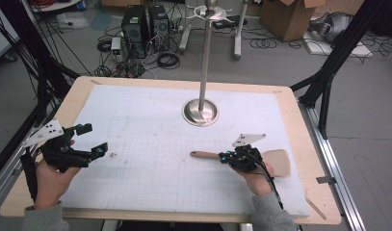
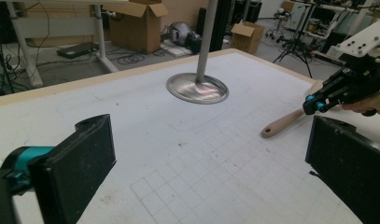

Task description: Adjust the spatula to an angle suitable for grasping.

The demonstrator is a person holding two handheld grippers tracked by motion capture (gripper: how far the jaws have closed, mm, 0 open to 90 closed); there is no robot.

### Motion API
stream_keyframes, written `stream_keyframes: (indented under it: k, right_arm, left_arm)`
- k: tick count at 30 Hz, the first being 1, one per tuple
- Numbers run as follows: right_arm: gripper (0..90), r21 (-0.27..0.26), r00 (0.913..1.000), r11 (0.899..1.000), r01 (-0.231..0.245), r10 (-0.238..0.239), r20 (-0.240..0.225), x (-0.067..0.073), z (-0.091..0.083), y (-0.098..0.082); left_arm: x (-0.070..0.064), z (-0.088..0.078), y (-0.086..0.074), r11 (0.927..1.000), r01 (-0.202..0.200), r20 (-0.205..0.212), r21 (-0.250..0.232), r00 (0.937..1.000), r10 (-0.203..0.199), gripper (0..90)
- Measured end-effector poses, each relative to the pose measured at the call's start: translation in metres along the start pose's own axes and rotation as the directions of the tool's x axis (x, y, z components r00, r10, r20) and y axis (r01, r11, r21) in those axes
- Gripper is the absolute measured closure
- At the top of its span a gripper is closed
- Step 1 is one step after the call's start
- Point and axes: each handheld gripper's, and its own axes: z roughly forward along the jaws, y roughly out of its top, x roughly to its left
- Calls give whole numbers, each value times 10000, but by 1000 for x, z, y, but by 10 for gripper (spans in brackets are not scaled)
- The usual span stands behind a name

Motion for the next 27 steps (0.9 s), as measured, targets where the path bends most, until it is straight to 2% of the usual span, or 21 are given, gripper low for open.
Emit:
stream_keyframes:
  k: [5, 11, 14, 27]
  right_arm:
    - [900, 249, 9990, 9992, 325, -317, -319, 8, 13, 3]
    - [900, 271, 9978, 9984, 493, -480, -459, 12, 22, 5]
    - [900, 476, 9962, 9965, 693, -666, -559, 15, 31, 6]
    - [900, 633, 9972, 9960, 635, -608, -429, 13, 46, 9]
  left_arm:
    - [1, -2, -1, 10000, -32, -45, 66, 10000, 32, 18]
    - [1, -7, 0, 10000, -52, -123, -63, 9999, 51, 18]
    - [2, -8, 0, 10000, -28, -156, -76, 9999, 27, 18]
    - [3, -10, 0, 10000, -1, -181, -90, 9998, -1, 18]
